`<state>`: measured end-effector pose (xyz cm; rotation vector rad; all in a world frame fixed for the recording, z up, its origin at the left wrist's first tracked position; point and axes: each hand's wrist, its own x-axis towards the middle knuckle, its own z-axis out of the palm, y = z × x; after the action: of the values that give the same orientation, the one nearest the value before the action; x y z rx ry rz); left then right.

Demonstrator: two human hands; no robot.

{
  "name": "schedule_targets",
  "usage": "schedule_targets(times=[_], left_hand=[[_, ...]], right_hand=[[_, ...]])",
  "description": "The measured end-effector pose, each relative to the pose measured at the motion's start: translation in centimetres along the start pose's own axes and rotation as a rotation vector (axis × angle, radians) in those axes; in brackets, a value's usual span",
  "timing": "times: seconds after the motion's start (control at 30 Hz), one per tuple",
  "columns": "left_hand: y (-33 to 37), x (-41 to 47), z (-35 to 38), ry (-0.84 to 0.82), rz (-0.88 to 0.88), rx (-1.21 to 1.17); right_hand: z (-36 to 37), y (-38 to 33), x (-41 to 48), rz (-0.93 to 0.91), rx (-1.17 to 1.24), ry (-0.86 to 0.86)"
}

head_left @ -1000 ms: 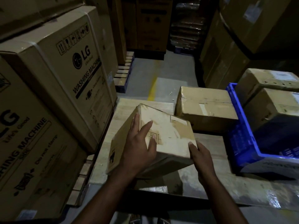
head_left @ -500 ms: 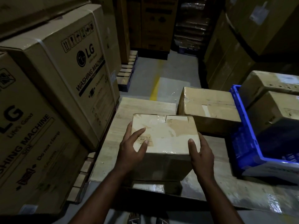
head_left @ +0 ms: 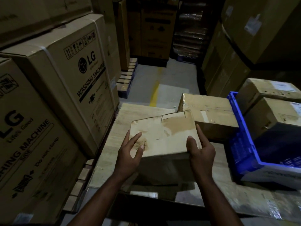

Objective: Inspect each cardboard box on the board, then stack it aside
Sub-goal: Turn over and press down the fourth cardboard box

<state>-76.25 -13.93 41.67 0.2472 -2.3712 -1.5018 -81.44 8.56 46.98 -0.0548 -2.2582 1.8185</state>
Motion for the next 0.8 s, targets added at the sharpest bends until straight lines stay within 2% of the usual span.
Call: schedule_targets(times=[0.17,0.3,0.4,0.47,0.57,0.63,0.8], left_hand=[[-0.2,-0.8,1.1,-0.104,-0.103,0.088],[0.9,0.4,0.5,-0.170,-0.078,0.373],[4.3,1.2,0.7,-0.279,-0.009,0.292],[6.8,1.3,1.2,-0.325,-0.023,0.192],[8.8,1.9,1.8,-0.254,-0.089,0.113],[9.2,2.1,1.9,-0.200,-0.101,0.144],[7.6,2.0,0.5,-0.140,-0.038,0.188]], right_hand=[[1.6,-1.8,0.8,-0.135,-0.214,0.029],[2.5,-2.1,0.7,-0.133,-0.220,-0.042],[3.1,-2.3,0.1,-0.107,-0.051,-0.154],[3.4,-2.3,-0.2,-0.044,-0.052,-0.220],[3.0,-0.9,0.2,-0.008,-0.100,-0.435],[2.2,1.0,0.8,-0.002,-0.190,-0.545],[-1.8,6.9,1.6,0.211,-0.536,-0.427]])
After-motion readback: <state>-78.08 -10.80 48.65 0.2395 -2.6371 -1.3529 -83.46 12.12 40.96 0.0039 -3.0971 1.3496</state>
